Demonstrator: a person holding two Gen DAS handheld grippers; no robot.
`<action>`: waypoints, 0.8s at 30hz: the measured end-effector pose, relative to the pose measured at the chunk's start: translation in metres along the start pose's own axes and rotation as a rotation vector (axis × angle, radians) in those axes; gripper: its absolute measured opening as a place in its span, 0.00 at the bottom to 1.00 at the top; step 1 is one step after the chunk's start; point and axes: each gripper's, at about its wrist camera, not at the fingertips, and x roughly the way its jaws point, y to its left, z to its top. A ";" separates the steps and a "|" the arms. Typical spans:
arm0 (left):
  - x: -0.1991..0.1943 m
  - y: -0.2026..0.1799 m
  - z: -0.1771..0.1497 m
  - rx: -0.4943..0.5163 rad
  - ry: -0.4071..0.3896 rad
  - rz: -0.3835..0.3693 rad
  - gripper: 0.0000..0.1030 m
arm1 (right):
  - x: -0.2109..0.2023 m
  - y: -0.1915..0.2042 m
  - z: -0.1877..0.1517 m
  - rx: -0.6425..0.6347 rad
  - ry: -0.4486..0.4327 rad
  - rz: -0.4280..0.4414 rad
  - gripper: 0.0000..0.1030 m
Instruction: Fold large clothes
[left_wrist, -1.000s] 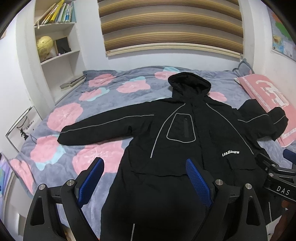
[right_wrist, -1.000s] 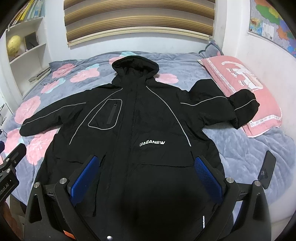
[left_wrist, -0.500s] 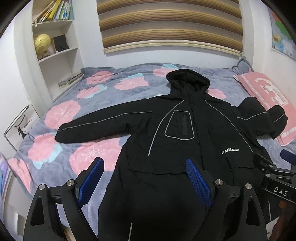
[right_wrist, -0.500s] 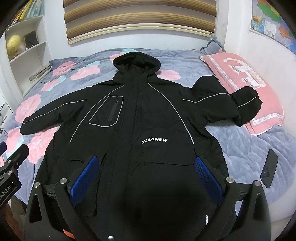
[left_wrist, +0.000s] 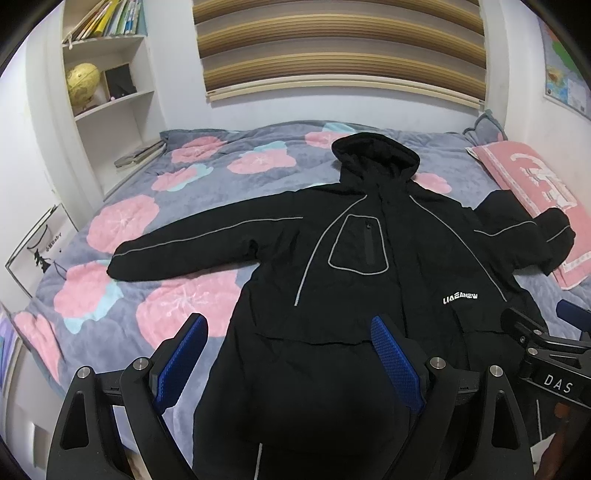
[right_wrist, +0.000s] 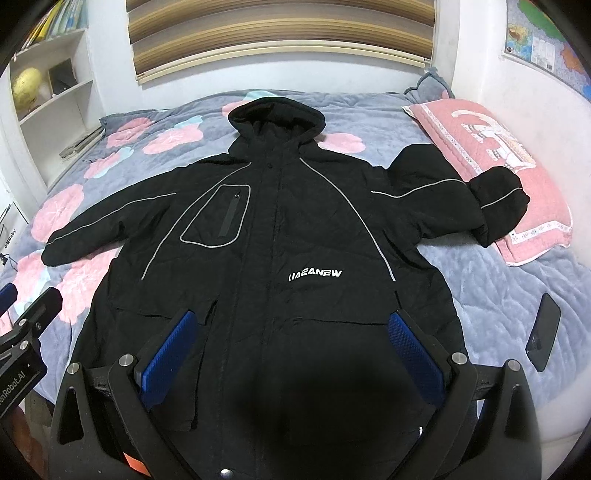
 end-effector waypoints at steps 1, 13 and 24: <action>0.000 0.000 0.000 0.001 0.000 -0.001 0.88 | 0.000 0.000 0.000 0.000 0.000 0.000 1.00; 0.003 0.002 0.000 -0.003 0.007 -0.005 0.88 | 0.004 0.007 -0.001 -0.007 0.009 0.003 1.00; 0.020 0.009 0.000 -0.014 0.030 -0.006 0.88 | 0.019 0.015 0.004 -0.010 0.031 0.005 1.00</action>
